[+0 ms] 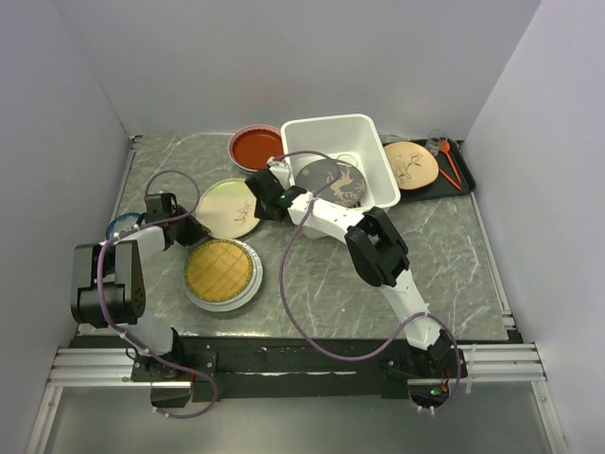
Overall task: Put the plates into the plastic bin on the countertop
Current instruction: Pick up the plate at the center of the board, then move the plate to the center of the board.
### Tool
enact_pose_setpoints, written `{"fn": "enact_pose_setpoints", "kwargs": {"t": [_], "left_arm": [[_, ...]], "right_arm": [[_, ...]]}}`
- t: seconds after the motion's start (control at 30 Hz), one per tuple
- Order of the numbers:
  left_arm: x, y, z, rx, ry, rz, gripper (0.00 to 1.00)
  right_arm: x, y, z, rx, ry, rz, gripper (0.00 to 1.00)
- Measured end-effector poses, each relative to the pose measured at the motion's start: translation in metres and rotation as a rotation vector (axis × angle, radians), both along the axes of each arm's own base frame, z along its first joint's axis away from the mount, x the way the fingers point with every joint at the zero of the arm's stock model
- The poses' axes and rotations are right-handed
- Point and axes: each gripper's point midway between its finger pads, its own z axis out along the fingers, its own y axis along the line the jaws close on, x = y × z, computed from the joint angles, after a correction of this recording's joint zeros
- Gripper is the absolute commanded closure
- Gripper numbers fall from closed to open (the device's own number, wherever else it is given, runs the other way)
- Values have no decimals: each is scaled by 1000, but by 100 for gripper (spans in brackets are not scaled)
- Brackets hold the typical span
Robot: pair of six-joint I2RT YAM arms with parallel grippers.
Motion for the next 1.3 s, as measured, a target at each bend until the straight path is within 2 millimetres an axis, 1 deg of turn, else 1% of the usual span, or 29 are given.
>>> {"fn": "enact_pose_setpoints", "kwargs": {"t": [0.07, 0.1, 0.2, 0.33, 0.4, 0.47, 0.53, 0.57, 0.6, 0.67, 0.7, 0.73, 0.77, 0.83, 0.93, 1.0, 1.03, 1.1, 1.17, 1.2, 1.3], "left_arm": [[-1, 0, 2, 4, 1, 2, 66], [-3, 1, 3, 9, 3, 5, 61], [-4, 5, 12, 28, -7, 21, 58], [0, 11, 36, 61, -60, 47, 57], [3, 14, 52, 76, -102, 60, 56], [4, 15, 68, 87, -146, 67, 56], [4, 13, 83, 93, -187, 64, 59], [3, 10, 91, 95, -209, 58, 62], [2, 6, 98, 96, -229, 49, 69], [-1, -7, 111, 94, -267, 16, 79], [-3, -16, 117, 97, -286, -7, 91], [-7, -28, 122, 96, -302, -39, 96], [-11, -41, 125, 92, -315, -72, 99], [-22, -67, 127, 78, -326, -140, 99], [-41, -100, 121, 66, -319, -230, 99], [-56, -123, 111, 64, -299, -288, 99], [-61, -130, 106, 62, -288, -305, 99], [-75, -151, 95, 68, -263, -358, 99], [-86, -169, 83, 75, -234, -400, 99], [-87, -174, 77, 83, -223, -407, 99], [-99, -196, 58, 98, -185, -454, 99]], "right_arm": [[-1, 1, -1, 6, 4, 3, 100], [-2, 2, -1, 9, 7, 5, 100], [-3, 3, -3, 14, 12, 8, 100], [-7, 3, -9, 13, 27, 18, 100], [-9, 2, -12, 11, 34, 20, 100], [-10, 2, -14, 12, 40, 20, 100], [-10, 2, -14, 12, 41, 21, 100], [-10, 2, -14, 13, 41, 22, 100], [-10, 2, -14, 14, 41, 23, 100], [-10, 3, -14, 15, 42, 24, 100], [-11, 3, -14, 16, 43, 24, 100], [-11, 3, -14, 17, 43, 25, 100], [-10, 3, -14, 17, 43, 25, 100], [-10, 3, -14, 19, 44, 25, 100], [-10, 3, -14, 25, 48, 28, 100], [-9, 3, -13, 29, 49, 29, 100], [-8, 3, -13, 31, 49, 30, 100], [-8, 3, -13, 34, 50, 31, 100], [-8, 3, -14, 35, 49, 33, 100], [-8, 3, -15, 35, 48, 36, 100], [-12, 3, -21, 39, 65, 40, 100]]}}
